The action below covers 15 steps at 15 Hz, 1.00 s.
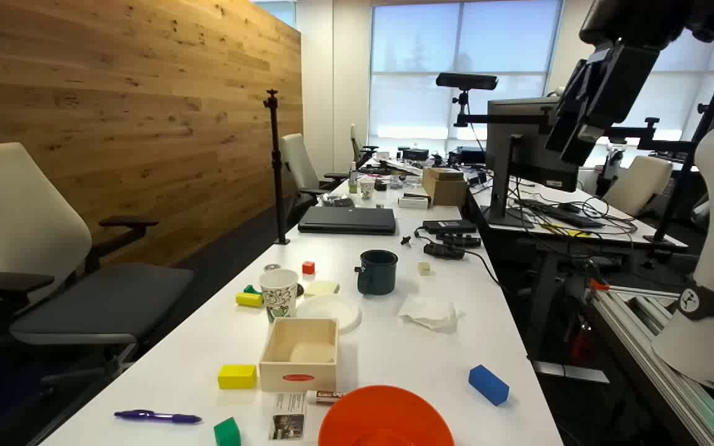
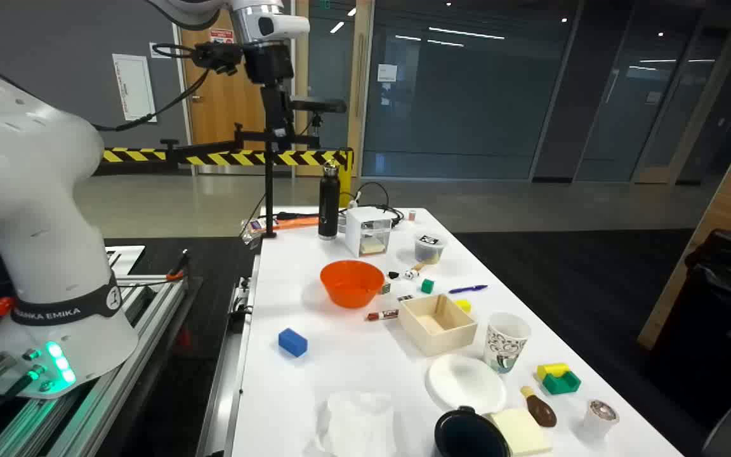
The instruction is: Move the cup to the right
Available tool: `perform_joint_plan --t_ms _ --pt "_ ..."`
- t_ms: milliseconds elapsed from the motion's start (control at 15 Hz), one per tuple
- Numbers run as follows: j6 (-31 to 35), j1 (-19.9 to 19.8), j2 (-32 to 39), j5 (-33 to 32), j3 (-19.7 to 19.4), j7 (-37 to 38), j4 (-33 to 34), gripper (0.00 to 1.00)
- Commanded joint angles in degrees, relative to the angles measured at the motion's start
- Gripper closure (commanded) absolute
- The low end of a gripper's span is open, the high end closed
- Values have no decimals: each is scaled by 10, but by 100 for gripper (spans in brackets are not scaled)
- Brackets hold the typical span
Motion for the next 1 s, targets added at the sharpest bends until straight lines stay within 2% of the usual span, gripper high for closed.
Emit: perform_joint_plan --t_ms 0,667,800,933 --pt "-1 3 1 -3 -3 2 1 0" --pt "-1 3 1 -3 -3 2 1 0" --pt "52 -7 18 -8 3 5 -9 0" --pt "101 -23 69 1 5 22 2 0"
